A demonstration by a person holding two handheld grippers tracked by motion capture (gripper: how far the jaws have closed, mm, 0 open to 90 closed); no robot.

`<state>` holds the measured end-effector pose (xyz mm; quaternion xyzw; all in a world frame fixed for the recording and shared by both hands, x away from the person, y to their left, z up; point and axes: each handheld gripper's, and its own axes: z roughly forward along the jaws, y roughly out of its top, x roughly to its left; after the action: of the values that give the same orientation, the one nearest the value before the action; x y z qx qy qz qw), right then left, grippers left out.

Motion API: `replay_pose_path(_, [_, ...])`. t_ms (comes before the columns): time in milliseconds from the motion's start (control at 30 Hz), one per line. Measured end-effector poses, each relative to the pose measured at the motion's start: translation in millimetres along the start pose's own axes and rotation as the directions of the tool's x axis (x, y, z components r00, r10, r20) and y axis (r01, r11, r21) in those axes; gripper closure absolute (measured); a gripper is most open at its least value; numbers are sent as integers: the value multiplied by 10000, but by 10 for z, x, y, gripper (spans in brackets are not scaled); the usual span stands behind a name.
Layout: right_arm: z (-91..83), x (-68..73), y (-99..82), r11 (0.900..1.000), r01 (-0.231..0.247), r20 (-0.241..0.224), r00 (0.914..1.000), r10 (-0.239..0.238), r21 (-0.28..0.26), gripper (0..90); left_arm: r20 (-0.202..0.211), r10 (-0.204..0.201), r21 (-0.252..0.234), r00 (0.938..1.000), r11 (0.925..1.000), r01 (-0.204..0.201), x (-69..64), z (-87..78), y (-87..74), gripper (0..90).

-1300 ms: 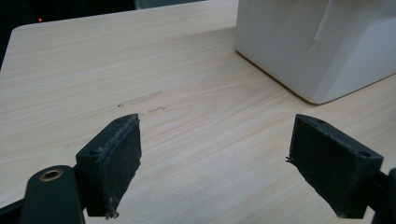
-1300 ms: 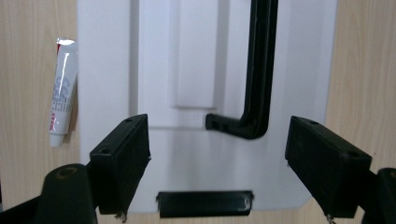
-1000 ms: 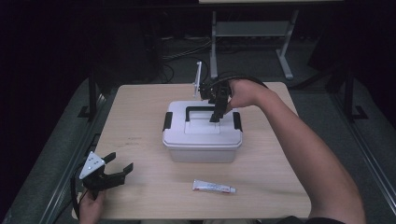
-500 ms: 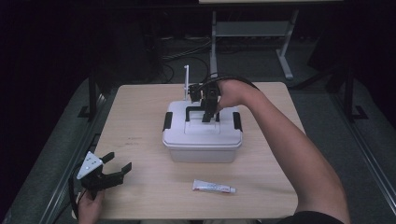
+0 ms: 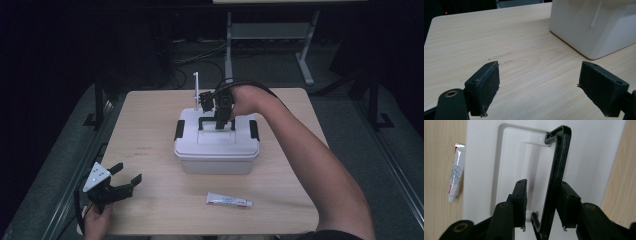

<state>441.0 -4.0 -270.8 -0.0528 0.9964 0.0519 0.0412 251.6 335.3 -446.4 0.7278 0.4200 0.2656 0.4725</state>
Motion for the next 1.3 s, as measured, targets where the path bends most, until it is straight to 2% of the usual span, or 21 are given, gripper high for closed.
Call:
replay_pose_path(467, [17, 18, 71, 9993, 135, -22, 9999, -134, 345, 790, -32, -85, -119, 10000, 9999, 85, 2, -12, 8, 163])
replay_pose_path(1300, [-16, 10, 62, 9987, -384, 229, 9990, 377, 343, 823, -52, -78, -147, 10000, 9999, 78, 5, -15, 8, 163])
